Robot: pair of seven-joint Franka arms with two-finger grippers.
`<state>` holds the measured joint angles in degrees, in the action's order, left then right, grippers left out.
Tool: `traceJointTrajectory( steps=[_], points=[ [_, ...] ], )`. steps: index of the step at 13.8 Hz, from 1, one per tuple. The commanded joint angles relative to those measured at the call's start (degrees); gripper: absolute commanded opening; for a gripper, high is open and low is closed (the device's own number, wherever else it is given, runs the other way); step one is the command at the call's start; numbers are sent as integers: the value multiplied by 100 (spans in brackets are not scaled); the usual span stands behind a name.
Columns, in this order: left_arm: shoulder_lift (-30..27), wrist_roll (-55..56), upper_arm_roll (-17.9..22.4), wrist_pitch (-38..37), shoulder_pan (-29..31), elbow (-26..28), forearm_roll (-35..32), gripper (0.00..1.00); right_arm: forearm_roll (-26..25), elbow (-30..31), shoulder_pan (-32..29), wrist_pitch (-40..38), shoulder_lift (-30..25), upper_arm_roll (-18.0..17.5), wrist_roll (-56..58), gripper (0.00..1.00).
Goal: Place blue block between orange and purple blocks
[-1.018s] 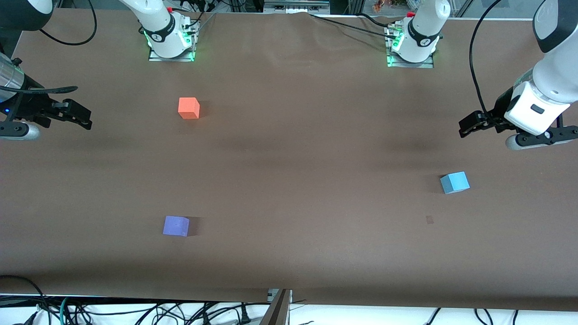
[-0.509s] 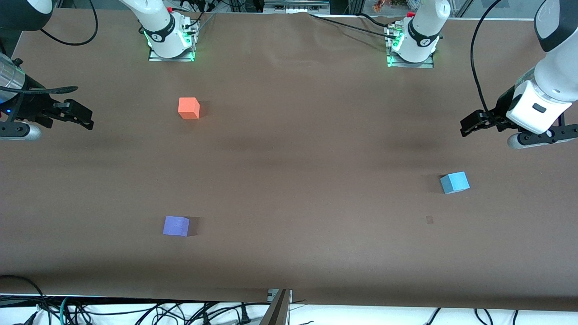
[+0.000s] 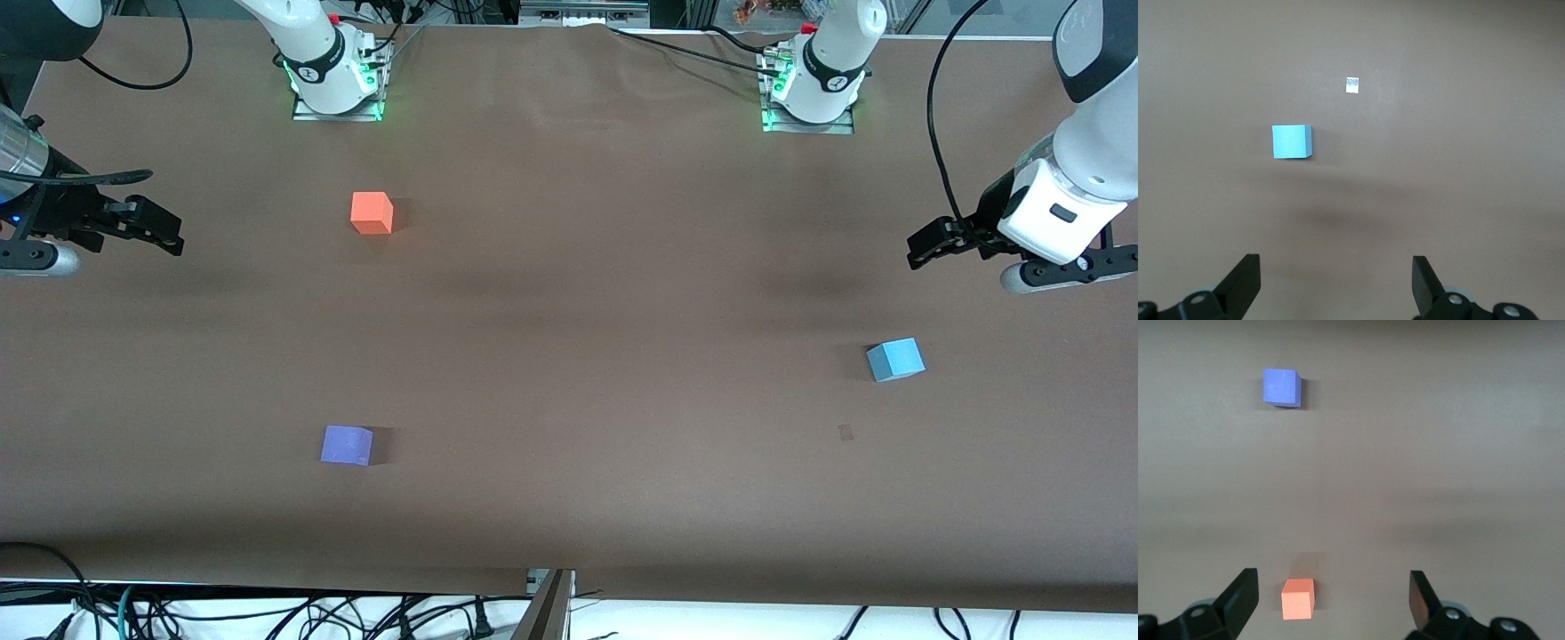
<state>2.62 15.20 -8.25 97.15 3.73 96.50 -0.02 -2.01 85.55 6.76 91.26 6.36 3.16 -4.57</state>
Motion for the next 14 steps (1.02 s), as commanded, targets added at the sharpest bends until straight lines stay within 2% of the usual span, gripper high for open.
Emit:
traceJointTrajectory(
  steps=[1, 11, 12, 14],
  points=[
    [-104, -70, 8, 85, 22, 123, 38, 100, 113, -56, -52, -3, 14, -17, -35, 100],
    [36, -53, 43, 94, 22, 44, -58, 100, 183, -56, -60, -3, 23, -8, -35, 100],
    [132, -70, 25, 120, 5, 35, -425, 100, 183, -56, -60, -3, 14, -8, -35, 100],
    [798, -44, -19, 470, -109, -243, -832, 100, 192, -56, -60, 6, 23, -8, -35, 100]
  ],
)
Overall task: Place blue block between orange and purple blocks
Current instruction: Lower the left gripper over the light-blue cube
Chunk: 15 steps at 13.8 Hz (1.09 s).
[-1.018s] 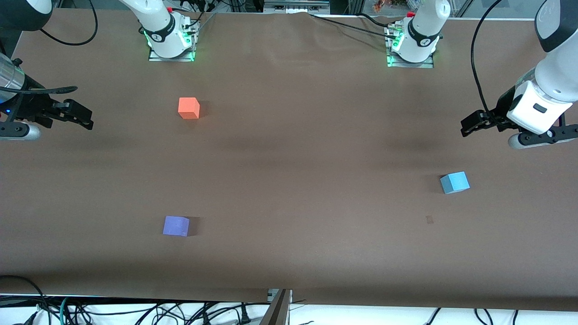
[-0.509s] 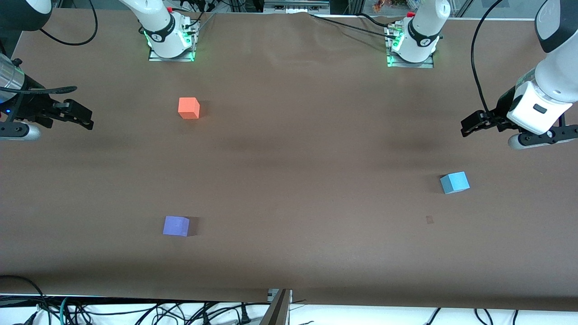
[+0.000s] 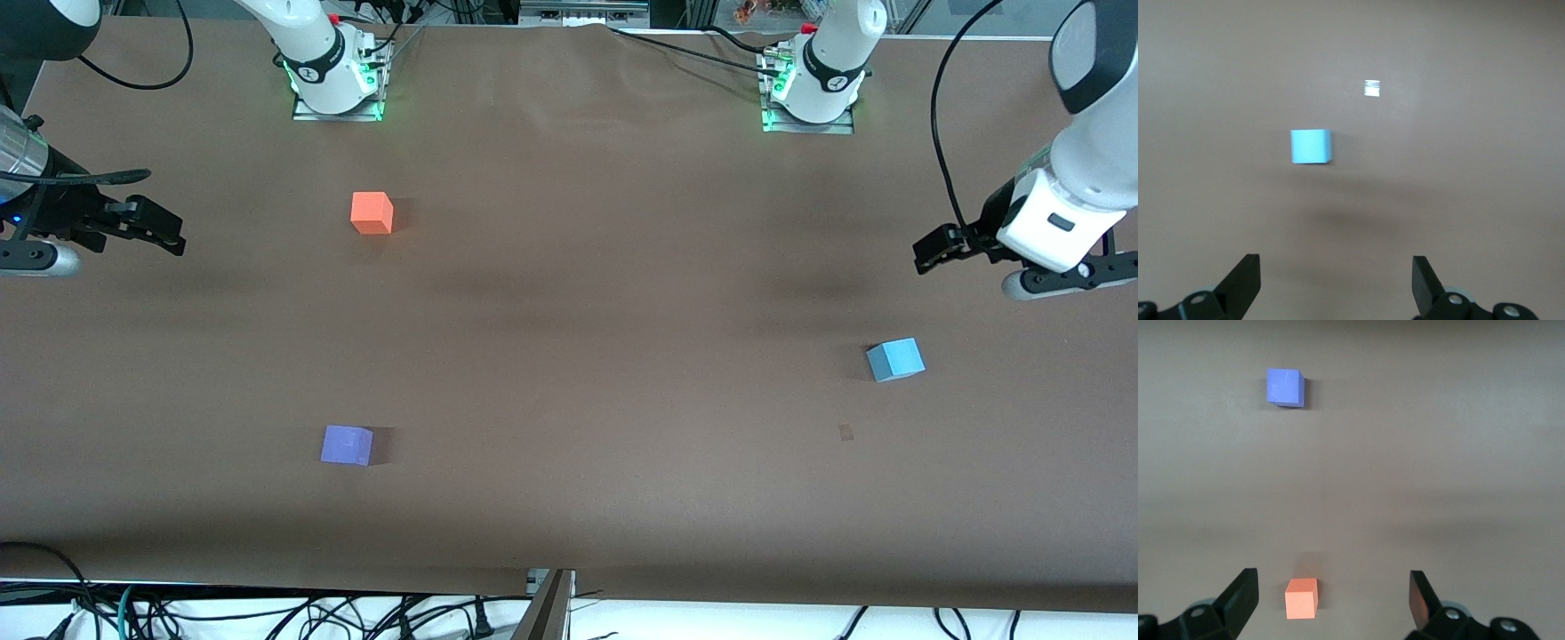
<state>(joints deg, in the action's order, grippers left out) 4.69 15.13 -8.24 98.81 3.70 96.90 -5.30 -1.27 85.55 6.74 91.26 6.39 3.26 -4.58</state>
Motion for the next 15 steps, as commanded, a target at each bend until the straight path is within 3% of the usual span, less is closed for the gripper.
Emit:
traceJointTrajectory(
  steps=[1, 4, 6, 9, 12, 15],
  points=[
    [891, -19, -28, 227, -98, -573, -322, 100, 118, -56, -50, -3, 20, -18, -35, 100],
    [1515, -124, 24, 165, -2, -707, -236, 100, 110, -56, -50, -3, 20, -18, -35, 100],
    [1517, -1279, -11, 296, 271, -656, -191, 100, 110, -56, -58, -3, 20, -10, -35, 100],
    [1553, -1277, -11, 1093, 595, 211, -121, 100, 118, -56, -58, -3, 20, -10, -35, 100],
    [1439, -618, -20, 2577, 860, 1511, -112, 100, 110, -56, -58, 5, 20, -10, -35, 100],
    [1508, -590, -20, 3835, 1097, 2261, -112, 100, 110, -56, -58, -3, 20, -1, -26, 100]
  ],
)
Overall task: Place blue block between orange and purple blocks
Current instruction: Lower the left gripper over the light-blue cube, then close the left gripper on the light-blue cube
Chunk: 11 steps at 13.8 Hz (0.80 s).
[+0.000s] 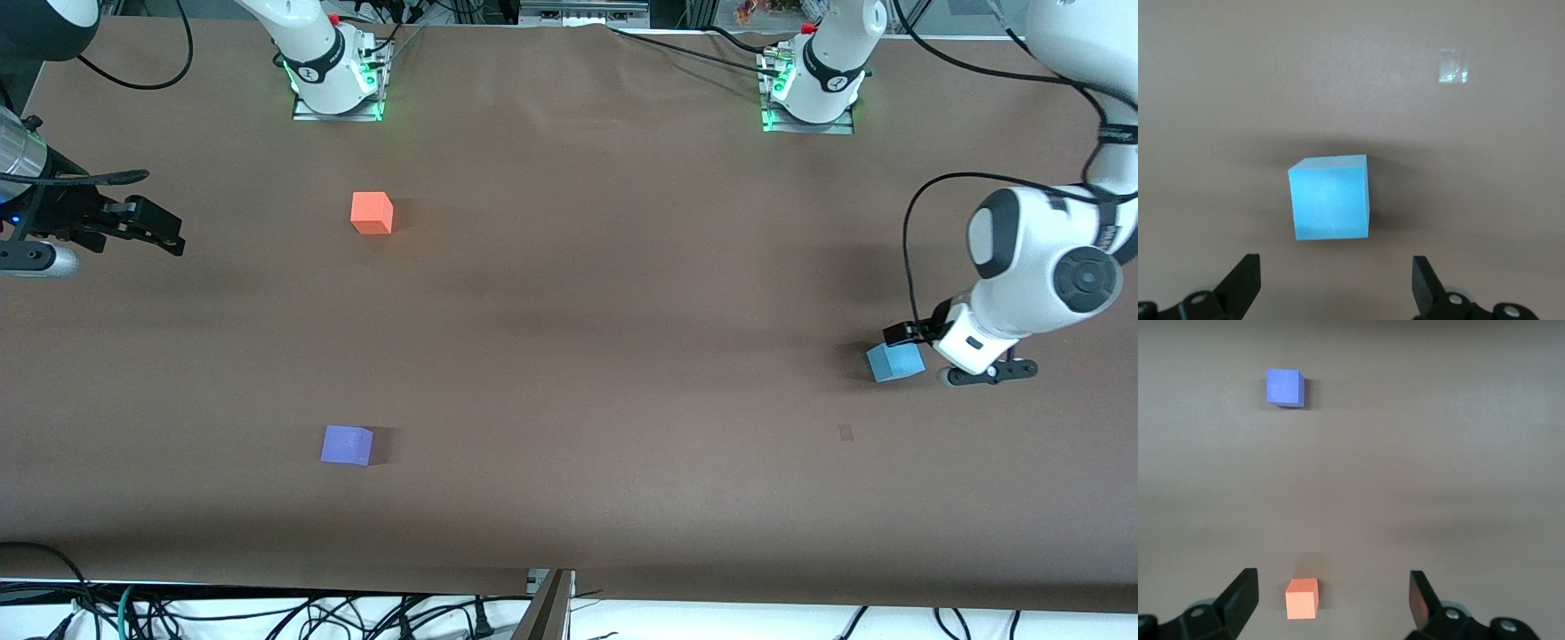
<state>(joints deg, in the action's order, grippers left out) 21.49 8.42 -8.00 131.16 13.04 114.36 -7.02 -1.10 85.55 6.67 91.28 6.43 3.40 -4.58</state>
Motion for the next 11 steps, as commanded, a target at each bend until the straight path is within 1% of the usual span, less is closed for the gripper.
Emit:
traceJointTrajectory(
  steps=[1, 3, 4, 5, 11],
  points=[
    [-102, 81, -44, 856, 207, 621, 60, 100, 92, -56, -61, -14, 16, -14, -25, 100],
    [4, 150, -53, 999, 278, 614, 147, 100, 92, -56, -70, -14, 25, -6, -25, 100],
    [39, 229, -44, 1156, 278, 605, 461, 100, 92, -56, -61, -14, 25, -6, -25, 100],
    [109, 239, -44, 1306, 278, 614, 534, 100, 92, -56, -70, -14, 25, -6, -25, 100],
    [470, -323, -26, 1720, 278, 570, 464, 100, 92, -56, -61, -14, 16, -6, -25, 100]
  ],
)
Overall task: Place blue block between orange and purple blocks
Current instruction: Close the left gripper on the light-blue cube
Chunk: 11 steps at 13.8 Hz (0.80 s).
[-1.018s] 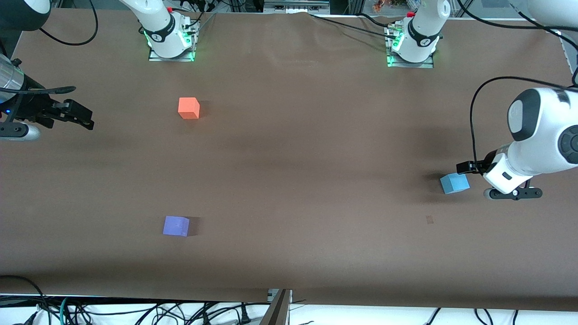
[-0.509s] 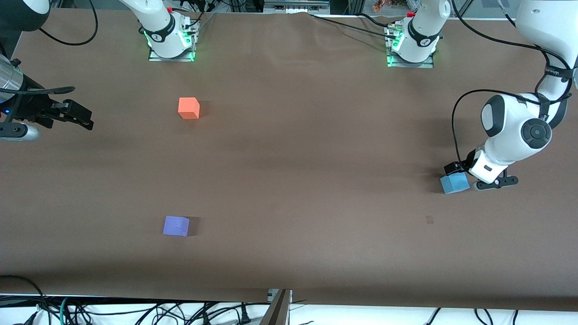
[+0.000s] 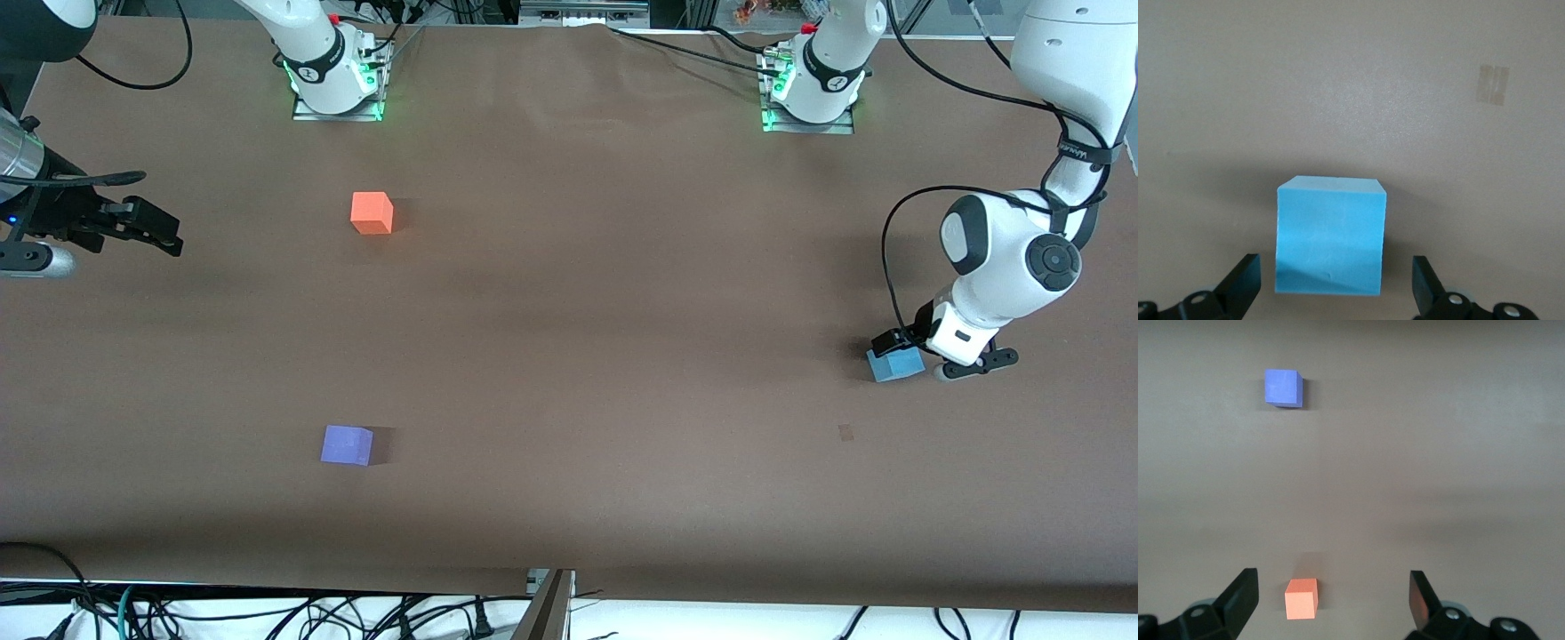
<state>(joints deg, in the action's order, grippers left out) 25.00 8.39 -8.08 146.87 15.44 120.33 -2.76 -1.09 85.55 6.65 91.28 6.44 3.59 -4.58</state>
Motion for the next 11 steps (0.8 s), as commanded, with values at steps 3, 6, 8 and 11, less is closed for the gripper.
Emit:
traceJointTrajectory(
  steps=[3, 6, 8, 11],
  points=[
    [137, -382, -10, 149, 47, -36, 39, 100, 92, -56, -67, -14, 15, -25, -25, 100],
    [137, -979, 17, 140, 82, -71, -40, 26, 92, -56, -67, -5, 15, -25, -25, 100],
    [137, -1076, 17, 123, 99, -71, -49, 0, 92, -56, -58, -14, 15, -25, -25, 100],
    [58, -1182, -88, 26, 21, -255, -41, 0, 92, -56, -49, -23, 15, -25, -34, 100]
  ],
)
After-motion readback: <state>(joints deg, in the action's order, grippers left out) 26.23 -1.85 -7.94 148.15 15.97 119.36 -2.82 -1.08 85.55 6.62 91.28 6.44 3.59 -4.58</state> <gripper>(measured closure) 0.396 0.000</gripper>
